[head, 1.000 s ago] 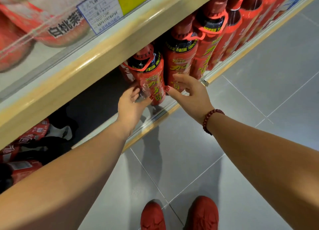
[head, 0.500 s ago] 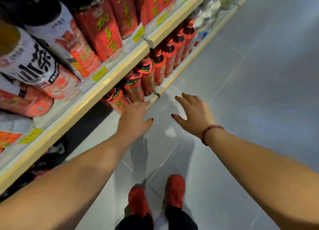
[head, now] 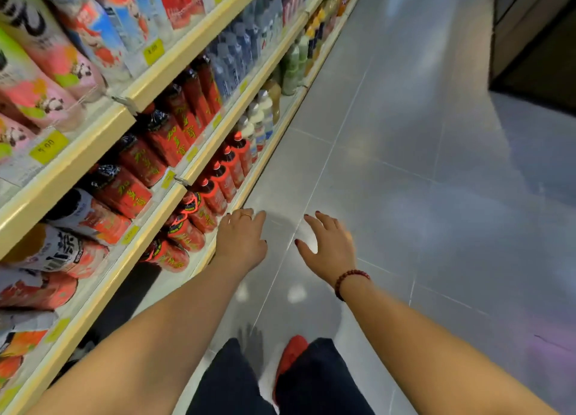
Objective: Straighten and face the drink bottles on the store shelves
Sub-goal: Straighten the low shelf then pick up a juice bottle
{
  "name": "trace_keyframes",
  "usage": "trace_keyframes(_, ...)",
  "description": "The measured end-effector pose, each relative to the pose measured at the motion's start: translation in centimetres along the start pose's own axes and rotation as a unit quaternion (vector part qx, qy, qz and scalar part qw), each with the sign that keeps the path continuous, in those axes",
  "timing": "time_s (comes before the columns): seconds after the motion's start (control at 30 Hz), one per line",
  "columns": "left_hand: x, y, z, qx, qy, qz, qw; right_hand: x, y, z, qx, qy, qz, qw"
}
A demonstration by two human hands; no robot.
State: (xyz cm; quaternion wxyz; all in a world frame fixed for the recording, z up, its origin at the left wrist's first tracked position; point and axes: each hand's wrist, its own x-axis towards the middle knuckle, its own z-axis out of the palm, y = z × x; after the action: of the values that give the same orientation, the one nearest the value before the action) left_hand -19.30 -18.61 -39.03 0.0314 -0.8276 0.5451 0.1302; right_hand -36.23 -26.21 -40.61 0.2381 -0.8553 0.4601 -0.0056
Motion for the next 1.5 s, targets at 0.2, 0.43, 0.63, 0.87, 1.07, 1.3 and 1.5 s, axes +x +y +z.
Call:
trace_keyframes(0.2,4.6,2.5,-4.1,0.023,0.031,0.071,0.997,2.8,2.4,-5.1,-0.023,0.009,0.040,0.999)
trace_keyframes(0.43,14.2,1.4,-6.8,0.054,0.032,0.111,0.992,11.8,2.9,-9.0,-0.057,0.009,0.027,0.998)
trace_keyframes(0.63,23.9,1.6,-8.5,0.059,-0.005,0.122,0.991,20.2,4.2,-11.9,-0.035,0.015,0.054,0.998)
trace_keyframes(0.87,33.8,6.0,-9.6,0.044,-0.024,0.122,0.991,29.7,9.9,-15.2,-0.023,0.003,0.060,0.998)
trace_keyframes(1.07,42.5,11.9,-11.6,0.021,-0.024,0.043,0.999,38.8,18.2,-20.4,-0.035,-0.014,0.015,0.999)
trace_keyframes(1.3,50.3,18.2,-14.8,-0.044,0.006,-0.003,0.999,48.4,23.6,-26.5,-0.073,-0.042,-0.059,0.995)
trace_keyframes(1.5,57.3,18.2,-15.8,-0.097,-0.007,-0.043,0.994,58.4,22.9,-28.6,-0.075,-0.073,-0.164,0.981)
